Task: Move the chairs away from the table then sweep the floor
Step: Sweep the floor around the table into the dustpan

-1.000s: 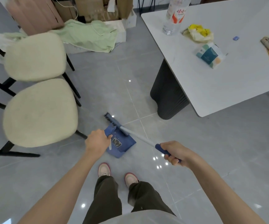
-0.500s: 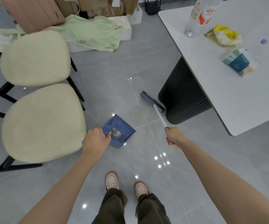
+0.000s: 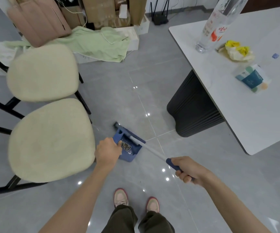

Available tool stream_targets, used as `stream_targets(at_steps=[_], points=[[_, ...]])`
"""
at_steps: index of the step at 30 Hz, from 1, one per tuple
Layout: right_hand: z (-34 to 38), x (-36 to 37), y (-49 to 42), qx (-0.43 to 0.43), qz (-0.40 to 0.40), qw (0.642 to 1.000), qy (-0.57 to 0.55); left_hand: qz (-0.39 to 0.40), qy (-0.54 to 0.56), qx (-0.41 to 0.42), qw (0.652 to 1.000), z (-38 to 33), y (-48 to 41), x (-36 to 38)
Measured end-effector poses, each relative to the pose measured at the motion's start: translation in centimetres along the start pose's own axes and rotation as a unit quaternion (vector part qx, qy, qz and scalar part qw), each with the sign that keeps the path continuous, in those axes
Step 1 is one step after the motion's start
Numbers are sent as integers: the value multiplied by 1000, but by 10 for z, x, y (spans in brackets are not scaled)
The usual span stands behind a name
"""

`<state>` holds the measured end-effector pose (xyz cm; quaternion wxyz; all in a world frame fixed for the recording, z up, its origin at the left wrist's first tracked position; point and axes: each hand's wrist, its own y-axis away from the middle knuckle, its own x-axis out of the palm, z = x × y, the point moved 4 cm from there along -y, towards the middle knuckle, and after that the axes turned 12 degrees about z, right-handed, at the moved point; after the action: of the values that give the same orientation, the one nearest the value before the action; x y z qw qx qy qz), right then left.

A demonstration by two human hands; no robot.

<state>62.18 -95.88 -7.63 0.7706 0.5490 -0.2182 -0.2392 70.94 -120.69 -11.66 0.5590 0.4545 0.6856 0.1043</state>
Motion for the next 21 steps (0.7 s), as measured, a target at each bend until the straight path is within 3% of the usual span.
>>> stream_targets(at_steps=[4, 9, 15, 21], points=[[11, -2, 11, -20, -21, 996, -82, -10, 25, -9, 1000, 1, -4, -14], [49, 4, 12, -80, -62, 993, -62, -29, 39, 9, 999, -11, -23, -43], [124, -19, -8, -123, -85, 986, -80, -50, 29, 25, 998, -51, -71, -93], [235, -59, -47, -144, -53, 981, -120, -81, -10, 40, 996, -116, -140, -145]])
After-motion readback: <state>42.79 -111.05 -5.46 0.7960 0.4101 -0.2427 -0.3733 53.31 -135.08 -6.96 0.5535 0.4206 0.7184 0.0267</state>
